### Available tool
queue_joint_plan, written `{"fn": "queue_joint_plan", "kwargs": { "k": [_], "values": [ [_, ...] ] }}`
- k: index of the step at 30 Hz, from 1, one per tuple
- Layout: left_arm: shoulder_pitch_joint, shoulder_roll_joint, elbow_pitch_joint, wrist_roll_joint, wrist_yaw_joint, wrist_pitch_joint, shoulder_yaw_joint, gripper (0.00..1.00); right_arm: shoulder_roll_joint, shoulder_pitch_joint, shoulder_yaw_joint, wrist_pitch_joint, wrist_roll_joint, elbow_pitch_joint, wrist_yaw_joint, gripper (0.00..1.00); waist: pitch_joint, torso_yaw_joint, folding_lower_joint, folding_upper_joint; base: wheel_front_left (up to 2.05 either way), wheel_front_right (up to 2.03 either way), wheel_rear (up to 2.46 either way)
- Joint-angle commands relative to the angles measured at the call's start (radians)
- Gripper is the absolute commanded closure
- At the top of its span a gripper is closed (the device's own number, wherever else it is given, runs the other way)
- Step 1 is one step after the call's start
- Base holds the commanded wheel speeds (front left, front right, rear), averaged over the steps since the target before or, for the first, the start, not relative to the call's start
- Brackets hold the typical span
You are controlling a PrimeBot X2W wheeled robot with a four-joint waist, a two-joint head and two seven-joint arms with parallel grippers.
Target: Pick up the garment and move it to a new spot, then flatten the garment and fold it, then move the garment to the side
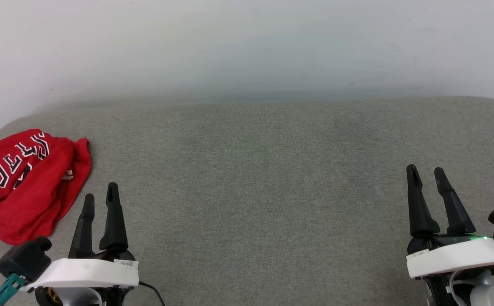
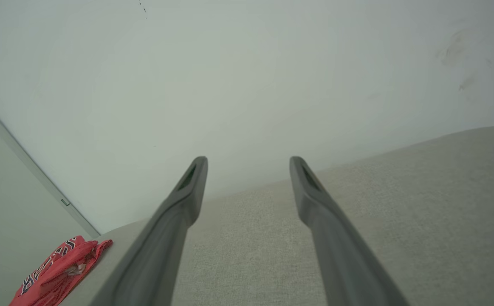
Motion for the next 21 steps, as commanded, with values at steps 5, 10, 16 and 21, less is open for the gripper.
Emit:
{"fn": "queue_joint_plan", "kwargs": {
  "k": [5,10,16,21],
  "values": [
    [-0.001,0.003,-0.052,0.151,0.057,-0.022,-0.053,0.00,-0.001,0.005,0.002,-0.023,-0.122,-0.017,0.000,0.00,0.006,-0.002,0.0000,-0.0001,0.00,0.00,0.00],
    [0.003,0.023,-0.076,0.243,0.080,-0.037,-0.108,0.00,-0.001,0.010,-0.008,-0.036,-0.181,-0.020,0.000,0.00,0.010,-0.003,0.0000,-0.0001,0.00,0.00,0.00],
    [0.012,0.049,-0.081,0.306,0.110,-0.052,-0.165,0.00,-0.001,0.016,0.000,-0.052,-0.263,-0.028,0.000,0.00,0.014,-0.004,0.0000,-0.0001,0.00,0.00,0.00],
    [0.016,0.078,-0.066,0.358,0.143,-0.064,-0.212,0.00,0.000,0.019,-0.003,-0.065,-0.318,-0.034,0.000,0.00,0.018,-0.007,0.0000,-0.0001,0.00,0.00,0.00]
  ]
}}
